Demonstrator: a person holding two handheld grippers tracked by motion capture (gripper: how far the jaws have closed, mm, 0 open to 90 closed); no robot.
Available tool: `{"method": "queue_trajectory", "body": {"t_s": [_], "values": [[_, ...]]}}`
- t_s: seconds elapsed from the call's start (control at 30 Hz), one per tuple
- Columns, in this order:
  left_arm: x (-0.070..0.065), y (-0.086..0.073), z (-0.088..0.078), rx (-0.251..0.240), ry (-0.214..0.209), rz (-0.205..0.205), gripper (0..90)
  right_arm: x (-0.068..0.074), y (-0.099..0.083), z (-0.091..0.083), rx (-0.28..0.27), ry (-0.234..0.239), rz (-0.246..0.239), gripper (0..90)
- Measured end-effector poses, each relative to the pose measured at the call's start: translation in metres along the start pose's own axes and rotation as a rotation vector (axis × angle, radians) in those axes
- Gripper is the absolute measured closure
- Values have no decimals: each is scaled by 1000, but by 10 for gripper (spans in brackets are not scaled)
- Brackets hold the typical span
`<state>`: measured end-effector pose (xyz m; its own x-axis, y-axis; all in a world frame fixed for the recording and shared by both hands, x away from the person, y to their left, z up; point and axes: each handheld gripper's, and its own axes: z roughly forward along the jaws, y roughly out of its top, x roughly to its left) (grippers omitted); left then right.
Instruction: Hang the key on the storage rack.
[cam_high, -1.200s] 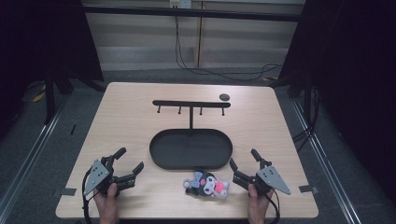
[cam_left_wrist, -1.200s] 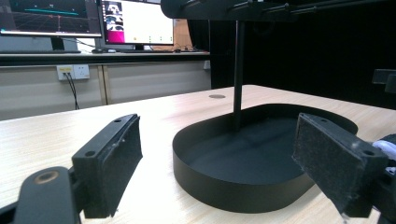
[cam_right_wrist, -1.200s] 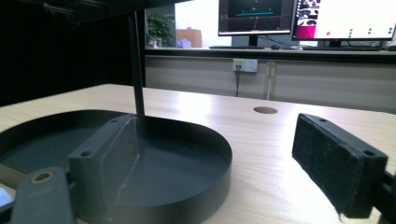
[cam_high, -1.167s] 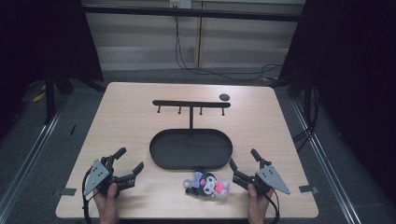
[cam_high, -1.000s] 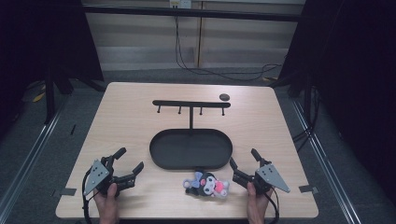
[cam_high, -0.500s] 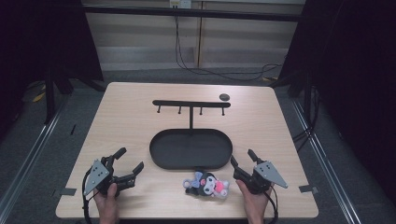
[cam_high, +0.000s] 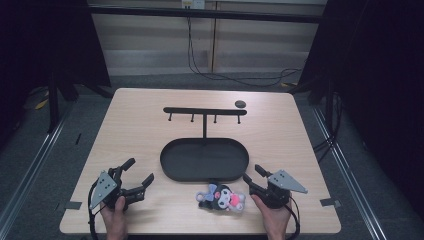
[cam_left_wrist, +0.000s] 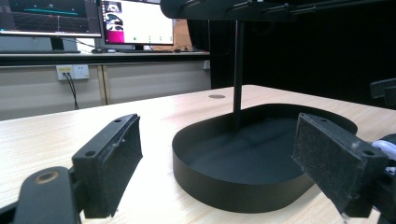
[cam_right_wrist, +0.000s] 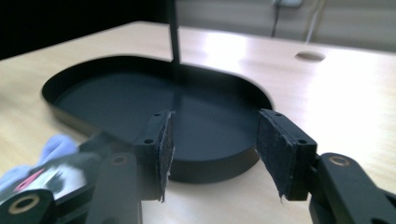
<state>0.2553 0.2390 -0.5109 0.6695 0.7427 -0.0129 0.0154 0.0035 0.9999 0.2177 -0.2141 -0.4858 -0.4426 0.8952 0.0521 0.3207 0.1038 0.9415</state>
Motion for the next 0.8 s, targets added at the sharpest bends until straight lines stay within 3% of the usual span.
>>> {"method": "queue_trajectory", "body": {"t_s": [0.3, 0.43, 0.47, 0.57, 0.8], "values": [[0, 0, 0, 0, 0, 0, 153, 4, 18, 1, 71, 60, -28, 472], [0, 0, 0, 0, 0, 0, 153, 4, 26, 1, 91, 90, -9, 434], [0, 0, 0, 0, 0, 0, 153, 4, 31, 3, 133, 91, -3, 377], [0, 0, 0, 0, 0, 0, 153, 5, 34, 4, 150, 98, -6, 389], [0, 0, 0, 5, 0, 6, 153, 5, 46, 12, 255, 162, -7, 385]]}}
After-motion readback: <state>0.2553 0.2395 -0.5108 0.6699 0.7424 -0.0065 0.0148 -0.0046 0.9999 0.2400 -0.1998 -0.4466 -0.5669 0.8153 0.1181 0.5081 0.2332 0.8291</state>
